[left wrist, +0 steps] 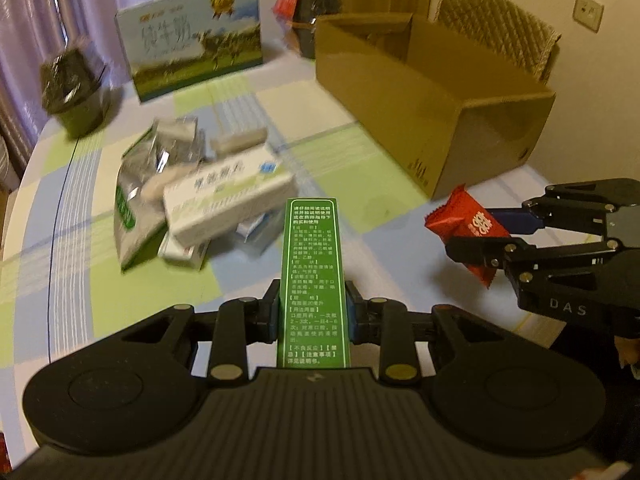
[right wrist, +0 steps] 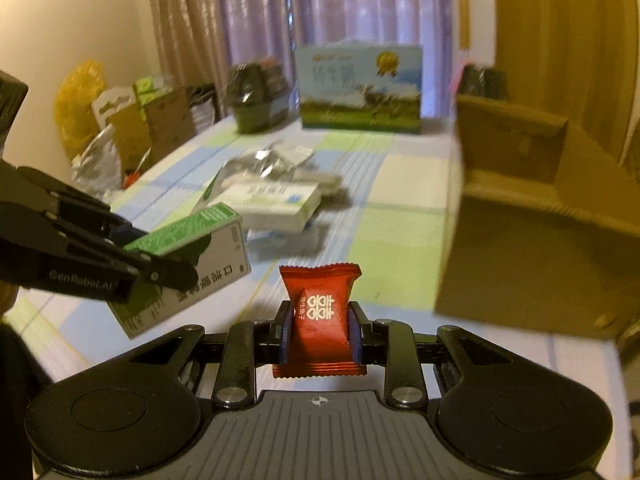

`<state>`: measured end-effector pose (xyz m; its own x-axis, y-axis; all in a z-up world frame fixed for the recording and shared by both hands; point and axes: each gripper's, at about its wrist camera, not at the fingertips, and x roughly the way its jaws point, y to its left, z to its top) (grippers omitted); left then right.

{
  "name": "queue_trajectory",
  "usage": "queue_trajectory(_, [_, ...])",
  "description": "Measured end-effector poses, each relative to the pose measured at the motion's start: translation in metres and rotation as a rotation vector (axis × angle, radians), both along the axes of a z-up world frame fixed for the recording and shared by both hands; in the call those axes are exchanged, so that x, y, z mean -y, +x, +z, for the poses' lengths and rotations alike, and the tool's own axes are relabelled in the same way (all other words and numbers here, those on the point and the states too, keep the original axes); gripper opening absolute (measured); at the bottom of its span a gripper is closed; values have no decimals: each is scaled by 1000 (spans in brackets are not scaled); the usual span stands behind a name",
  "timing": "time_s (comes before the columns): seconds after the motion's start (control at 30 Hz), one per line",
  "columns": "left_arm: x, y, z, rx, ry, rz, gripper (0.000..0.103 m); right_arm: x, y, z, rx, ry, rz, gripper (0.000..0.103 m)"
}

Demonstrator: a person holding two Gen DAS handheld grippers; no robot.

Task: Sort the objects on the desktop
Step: 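Carry both items to the cardboard box and open both tools to drop them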

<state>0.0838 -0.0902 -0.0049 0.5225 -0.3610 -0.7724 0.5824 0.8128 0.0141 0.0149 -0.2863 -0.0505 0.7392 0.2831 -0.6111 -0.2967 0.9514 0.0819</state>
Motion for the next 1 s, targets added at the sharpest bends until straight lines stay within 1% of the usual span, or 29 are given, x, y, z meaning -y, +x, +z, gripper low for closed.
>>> queue_trajectory(0.1, [19,6,19,34,-34,-19,25,15,3,24,60,4,-44,25])
queue_trajectory(0.23, [53,15,46,80,-84,-54,25,47,12,58,128,21,-120,24])
queue_trajectory(0.37, [93,25,65,107,-128,-89,25,86,29,83,165,19,-220,24])
queue_trajectory(0.47, [123,33,72,115,-154,-113,25,112,42,95,179,16,-273,24])
queue_trajectory(0.6, [157,47,73,106,-181,-135,25,143,57,95,168,12,-320,24])
queue_trajectory(0.73, [183,58,69,96,-183,-155,25,162,65,87,148,19,-339,24])
queue_trajectory(0.93, [205,70,59,107,-172,-156,25,177,73,76,129,47,-358,24])
queue_trajectory(1.0, [207,75,57,110,-177,-146,29,177,76,74,128,53,-359,24])
